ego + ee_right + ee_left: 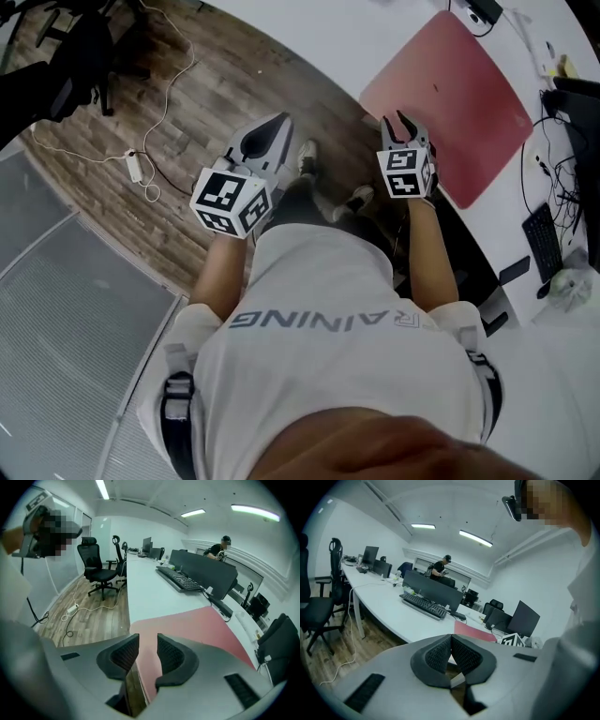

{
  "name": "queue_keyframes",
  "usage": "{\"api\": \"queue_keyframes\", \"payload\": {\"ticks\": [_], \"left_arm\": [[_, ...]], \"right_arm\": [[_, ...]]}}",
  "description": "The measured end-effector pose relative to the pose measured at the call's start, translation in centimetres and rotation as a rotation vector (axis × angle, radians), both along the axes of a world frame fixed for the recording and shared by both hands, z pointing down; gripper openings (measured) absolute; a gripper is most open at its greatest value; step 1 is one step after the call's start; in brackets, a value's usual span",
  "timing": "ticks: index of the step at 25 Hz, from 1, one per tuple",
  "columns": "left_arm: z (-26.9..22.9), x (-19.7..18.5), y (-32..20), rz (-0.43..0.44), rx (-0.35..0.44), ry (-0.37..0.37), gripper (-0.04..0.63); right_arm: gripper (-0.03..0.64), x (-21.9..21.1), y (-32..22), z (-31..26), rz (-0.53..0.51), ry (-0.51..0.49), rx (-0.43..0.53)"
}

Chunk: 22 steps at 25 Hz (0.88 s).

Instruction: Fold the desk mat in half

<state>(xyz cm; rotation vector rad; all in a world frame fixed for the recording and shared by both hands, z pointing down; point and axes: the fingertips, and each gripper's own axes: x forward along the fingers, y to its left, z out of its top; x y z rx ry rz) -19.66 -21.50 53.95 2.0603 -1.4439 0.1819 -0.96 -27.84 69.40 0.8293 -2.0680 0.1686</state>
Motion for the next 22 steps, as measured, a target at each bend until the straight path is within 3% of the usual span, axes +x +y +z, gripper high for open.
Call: {"api": "queue_keyframes", "payload": {"ticks": [5,10,15,19,22], "left_arm": [[1.6,-2.5,0.6,-0.057,-0.034,-0.002,0.028],[2.7,-4.0,0.9,-0.093,-0.065,-0.004,0.028],[3.4,-3.8,1.1,-0.093,-0.085,0.001,0.028],[3.4,-3.4,0.9,-0.087,-0.090,0.000,0.028],[3.3,-3.7,1.1,-0.092,-0.092,-0.003,0.028]], "right_arm": [[0.139,-3.2,-0.7,4.1,-0.101,0.080,-0.016],[0.137,-4.4,-0.9,4.7,-0.149,0.110,-0.001],[0.151,-6.1,0.1,4.4,-0.196,0.085,-0.025],[0.164,-6.5,0.2,5.8,-0.220,0.150,-0.023],[0.146,-6.4,-0.2,5.9,-0.219,0.202,0.033]]}}
